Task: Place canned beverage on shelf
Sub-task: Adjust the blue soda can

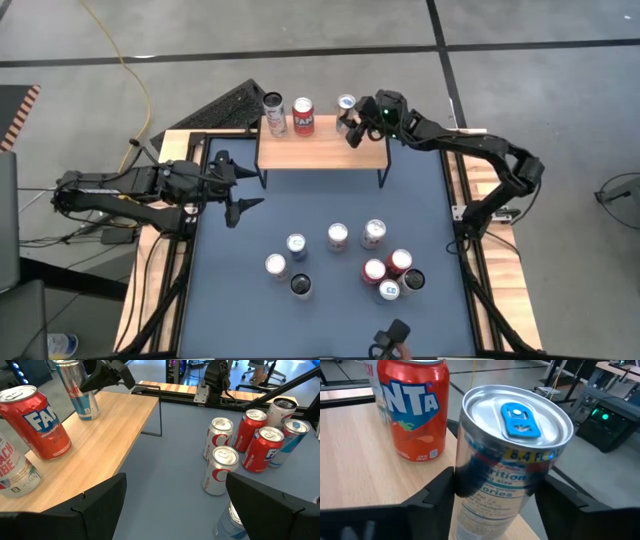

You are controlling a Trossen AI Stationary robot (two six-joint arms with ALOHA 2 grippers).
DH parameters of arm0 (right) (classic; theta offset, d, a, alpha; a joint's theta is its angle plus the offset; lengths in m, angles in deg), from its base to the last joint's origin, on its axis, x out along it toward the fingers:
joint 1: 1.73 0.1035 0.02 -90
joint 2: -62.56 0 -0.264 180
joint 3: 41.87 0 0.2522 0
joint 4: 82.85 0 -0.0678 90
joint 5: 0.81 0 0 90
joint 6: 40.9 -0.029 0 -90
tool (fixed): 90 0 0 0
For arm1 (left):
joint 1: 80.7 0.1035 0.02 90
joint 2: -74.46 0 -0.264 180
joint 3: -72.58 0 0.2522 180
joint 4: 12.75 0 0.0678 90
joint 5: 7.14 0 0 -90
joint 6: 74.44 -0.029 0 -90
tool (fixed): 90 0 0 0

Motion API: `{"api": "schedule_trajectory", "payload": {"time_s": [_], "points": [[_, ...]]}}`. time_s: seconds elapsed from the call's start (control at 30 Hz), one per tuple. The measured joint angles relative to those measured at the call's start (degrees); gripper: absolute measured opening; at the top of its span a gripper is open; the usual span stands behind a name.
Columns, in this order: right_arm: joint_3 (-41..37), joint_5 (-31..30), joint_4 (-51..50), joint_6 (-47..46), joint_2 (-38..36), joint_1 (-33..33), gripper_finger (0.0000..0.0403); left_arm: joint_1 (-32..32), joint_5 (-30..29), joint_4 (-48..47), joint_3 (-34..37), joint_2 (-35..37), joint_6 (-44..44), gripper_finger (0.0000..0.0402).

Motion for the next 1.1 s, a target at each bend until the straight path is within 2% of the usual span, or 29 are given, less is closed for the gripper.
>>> {"api": "schedule_trajectory", "payload": {"time_s": [0.17, 0.33, 0.53, 0.63, 0.9, 0.97, 1.1], "points": [[0.07, 0.35, -0.39, 1.85, -0.07, 0.02, 0.0171, 0.0, 0.01, -0.52, 0.0, 0.0, 0.03, 0.0332], [0.11, 4.14, -1.5, 2.65, -0.13, -0.08, 0.0168, 0.0, 0.01, -1.59, 0.0, 0.0, 0.45, 0.0332], [0.13, 17.85, -2.86, 3.7, -0.2, -2.42, 0.0175, 0.0, 0.01, -2.18, 0.0, 0.02, 0.61, 0.0332], [0.13, 23.63, -3.47, 7.16, -0.18, -4.07, 0.0175, 0.0, 0.03, -2.18, 0.0, 0.0, 0.61, 0.0332], [-0.02, 44.5, -4.38, 11.0, -0.04, -9.11, 0.0177, 0.0, -0.05, -2.18, 0.0, 0.01, 0.6, 0.0332], [-0.07, 45.56, -4.55, 11.72, 0.0, -9.42, 0.0177, 0.0, -0.05, -2.18, 0.0, 0.0, 0.59, 0.0332], [-0.07, 43.49, -4.93, 14.81, -0.02, -9.0, 0.018, 0.0, -0.44, -2.16, 0.0, 0.02, 0.59, 0.0332]]}}
